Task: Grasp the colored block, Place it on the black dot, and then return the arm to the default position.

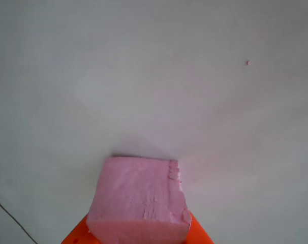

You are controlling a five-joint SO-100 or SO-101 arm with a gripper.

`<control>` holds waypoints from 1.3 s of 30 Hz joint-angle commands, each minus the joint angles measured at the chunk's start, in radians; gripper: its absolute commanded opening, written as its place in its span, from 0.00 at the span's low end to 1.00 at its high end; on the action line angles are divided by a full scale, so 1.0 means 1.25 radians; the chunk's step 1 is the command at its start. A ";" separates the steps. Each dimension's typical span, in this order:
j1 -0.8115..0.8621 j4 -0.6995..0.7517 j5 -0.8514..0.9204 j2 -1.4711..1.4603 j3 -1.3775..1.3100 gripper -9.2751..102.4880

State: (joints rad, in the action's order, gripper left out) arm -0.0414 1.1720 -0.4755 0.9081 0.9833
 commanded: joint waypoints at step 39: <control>-0.028 -0.015 0.064 0.160 0.123 0.51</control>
State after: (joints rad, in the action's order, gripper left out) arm -0.0721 1.1750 -0.3958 1.0094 1.1075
